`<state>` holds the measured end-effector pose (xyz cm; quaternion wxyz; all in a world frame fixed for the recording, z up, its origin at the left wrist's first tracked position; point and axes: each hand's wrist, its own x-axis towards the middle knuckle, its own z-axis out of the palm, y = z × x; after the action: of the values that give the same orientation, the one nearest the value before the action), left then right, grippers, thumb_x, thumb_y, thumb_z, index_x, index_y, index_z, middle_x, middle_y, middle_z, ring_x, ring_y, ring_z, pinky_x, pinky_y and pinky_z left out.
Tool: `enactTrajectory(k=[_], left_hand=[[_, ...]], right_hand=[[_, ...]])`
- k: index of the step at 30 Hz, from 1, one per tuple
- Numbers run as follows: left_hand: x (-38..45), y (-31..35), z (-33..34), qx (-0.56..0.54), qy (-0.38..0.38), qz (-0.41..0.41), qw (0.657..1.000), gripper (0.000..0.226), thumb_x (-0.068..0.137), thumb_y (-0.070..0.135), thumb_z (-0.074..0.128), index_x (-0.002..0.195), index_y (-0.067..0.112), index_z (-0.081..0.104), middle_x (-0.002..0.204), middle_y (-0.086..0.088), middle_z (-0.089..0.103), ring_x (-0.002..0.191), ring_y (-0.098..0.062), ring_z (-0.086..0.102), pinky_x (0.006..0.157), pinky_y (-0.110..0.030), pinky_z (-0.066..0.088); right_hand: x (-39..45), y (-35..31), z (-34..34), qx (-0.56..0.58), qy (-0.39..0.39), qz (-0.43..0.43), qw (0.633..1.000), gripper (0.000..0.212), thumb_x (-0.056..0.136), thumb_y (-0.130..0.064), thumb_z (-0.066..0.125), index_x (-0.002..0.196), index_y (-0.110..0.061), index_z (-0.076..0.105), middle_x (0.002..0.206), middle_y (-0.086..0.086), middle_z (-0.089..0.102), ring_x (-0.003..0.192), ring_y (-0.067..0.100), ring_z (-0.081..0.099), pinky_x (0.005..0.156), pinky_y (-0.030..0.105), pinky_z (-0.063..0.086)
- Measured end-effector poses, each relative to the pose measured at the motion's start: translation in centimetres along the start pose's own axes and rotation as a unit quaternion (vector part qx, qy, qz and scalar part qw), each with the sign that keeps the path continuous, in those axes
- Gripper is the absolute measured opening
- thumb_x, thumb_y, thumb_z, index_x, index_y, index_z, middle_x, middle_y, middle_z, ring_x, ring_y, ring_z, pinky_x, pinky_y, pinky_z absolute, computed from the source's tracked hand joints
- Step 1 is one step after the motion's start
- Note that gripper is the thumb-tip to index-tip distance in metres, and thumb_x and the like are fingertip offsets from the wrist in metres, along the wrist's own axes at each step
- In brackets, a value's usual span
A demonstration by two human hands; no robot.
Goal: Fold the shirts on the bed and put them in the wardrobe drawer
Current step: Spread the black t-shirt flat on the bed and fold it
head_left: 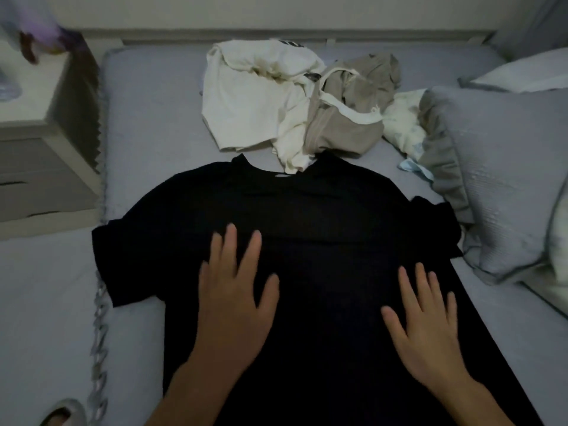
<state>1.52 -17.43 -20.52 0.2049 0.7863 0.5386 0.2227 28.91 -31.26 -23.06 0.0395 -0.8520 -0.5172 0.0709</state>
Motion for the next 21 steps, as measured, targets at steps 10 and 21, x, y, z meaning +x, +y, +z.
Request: enactTrajectory(k=[10, 21], left_hand=[[-15.3, 1.4, 2.3, 0.205, -0.24, -0.029, 0.949, 0.086, 0.08, 0.079, 0.017, 0.154, 0.039, -0.003, 0.164, -0.009, -0.012, 0.148, -0.033, -0.015, 0.115, -0.056, -0.001], [-18.7, 5.8, 2.7, 0.214, -0.378, -0.067, 0.898, 0.109, 0.067, 0.094, 0.031, 0.13, 0.044, -0.043, 0.148, 0.003, -0.047, 0.142, -0.028, -0.034, 0.115, -0.06, -0.008]], right_hand=[[-11.2, 5.5, 0.3, -0.032, -0.089, 0.108, 0.99, 0.076, 0.092, -0.069, 0.019, 0.142, -0.044, -0.032, 0.162, -0.001, -0.025, 0.15, 0.027, -0.018, 0.121, 0.054, 0.0], [-16.0, 6.9, -3.4, 0.025, -0.098, 0.213, 0.972, 0.072, 0.097, -0.063, 0.025, 0.157, -0.032, 0.001, 0.165, 0.005, 0.005, 0.149, 0.027, 0.011, 0.118, 0.045, 0.018]])
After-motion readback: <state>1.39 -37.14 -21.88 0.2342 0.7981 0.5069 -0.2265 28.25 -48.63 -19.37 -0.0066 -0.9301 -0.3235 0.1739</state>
